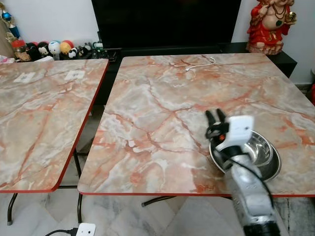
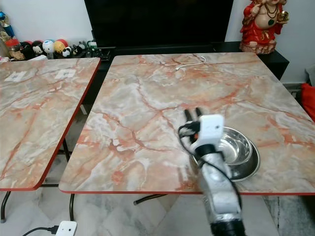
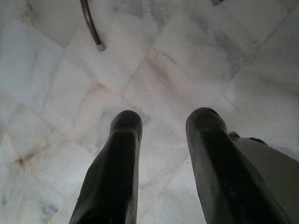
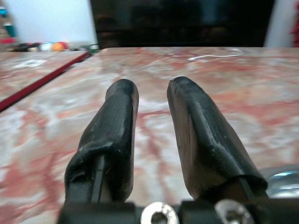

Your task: Setting the table

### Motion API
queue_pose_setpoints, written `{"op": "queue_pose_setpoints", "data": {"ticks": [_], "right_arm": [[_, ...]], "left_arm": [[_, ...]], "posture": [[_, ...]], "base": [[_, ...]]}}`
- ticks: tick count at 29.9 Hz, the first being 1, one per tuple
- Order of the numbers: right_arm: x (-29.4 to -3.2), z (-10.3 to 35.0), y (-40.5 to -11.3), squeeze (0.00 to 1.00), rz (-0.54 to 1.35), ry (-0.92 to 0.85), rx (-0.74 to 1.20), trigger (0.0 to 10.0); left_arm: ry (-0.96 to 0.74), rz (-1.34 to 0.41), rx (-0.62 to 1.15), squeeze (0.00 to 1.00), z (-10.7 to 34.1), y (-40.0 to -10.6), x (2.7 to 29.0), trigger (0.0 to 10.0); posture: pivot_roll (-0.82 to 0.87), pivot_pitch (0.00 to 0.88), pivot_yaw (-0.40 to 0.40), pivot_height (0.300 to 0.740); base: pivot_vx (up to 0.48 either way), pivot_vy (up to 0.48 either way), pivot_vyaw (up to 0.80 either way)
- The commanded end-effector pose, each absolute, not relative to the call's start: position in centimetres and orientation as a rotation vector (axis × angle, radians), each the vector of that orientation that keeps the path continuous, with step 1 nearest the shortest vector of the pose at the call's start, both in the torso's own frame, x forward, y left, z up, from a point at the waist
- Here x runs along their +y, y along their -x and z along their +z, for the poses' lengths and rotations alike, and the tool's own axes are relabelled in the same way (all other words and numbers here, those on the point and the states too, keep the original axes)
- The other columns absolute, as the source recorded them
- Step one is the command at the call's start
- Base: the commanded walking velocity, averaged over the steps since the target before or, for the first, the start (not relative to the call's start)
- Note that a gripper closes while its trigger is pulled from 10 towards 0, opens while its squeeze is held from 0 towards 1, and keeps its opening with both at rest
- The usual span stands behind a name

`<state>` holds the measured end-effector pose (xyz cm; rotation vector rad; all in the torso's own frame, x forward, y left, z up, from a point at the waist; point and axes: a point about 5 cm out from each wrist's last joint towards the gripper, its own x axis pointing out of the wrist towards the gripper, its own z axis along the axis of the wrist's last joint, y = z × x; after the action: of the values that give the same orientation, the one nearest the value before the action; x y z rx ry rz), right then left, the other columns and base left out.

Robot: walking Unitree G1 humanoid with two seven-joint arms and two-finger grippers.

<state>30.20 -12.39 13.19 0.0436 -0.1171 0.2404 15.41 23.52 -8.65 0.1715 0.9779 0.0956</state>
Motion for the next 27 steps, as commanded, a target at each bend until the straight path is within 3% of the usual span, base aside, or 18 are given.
{"op": "queue_pose_setpoints", "data": {"ticks": [1, 9, 22, 27], "right_arm": [[-12.0, 12.9, -30.1, 0.00, 0.269, -0.054, -0.118, 10.0], [-12.4, 12.8, -30.3, 0.00, 0.211, -0.151, -0.116, 10.0], [-10.8, 12.5, -29.8, 0.00, 0.277, -0.144, -0.118, 10.0], [-10.8, 13.0, -30.2, 0.00, 0.279, -0.142, -0.135, 10.0]], "left_arm": [[-0.199, 0.095, 0.989, 0.00, -8.7, -15.0, 24.0, 10.0], [-0.185, 0.112, 0.991, 0.00, -8.7, -14.9, 24.1, 10.0], [-0.179, 0.121, 0.981, 0.00, -8.6, -15.1, 24.0, 10.0], [-0.173, 0.134, 0.978, 0.00, -8.6, -15.1, 24.2, 10.0]], "posture": [[-0.17, 0.000, 0.051, 0.740], [-0.15, 0.000, 0.051, 0.740], [-0.12, 0.000, 0.047, 0.740], [-0.11, 0.000, 0.044, 0.740]], "base": [[0.000, 0.000, 0.00], [0.000, 0.000, 0.00], [0.000, 0.335, 0.00], [0.000, 0.426, 0.64]]}}
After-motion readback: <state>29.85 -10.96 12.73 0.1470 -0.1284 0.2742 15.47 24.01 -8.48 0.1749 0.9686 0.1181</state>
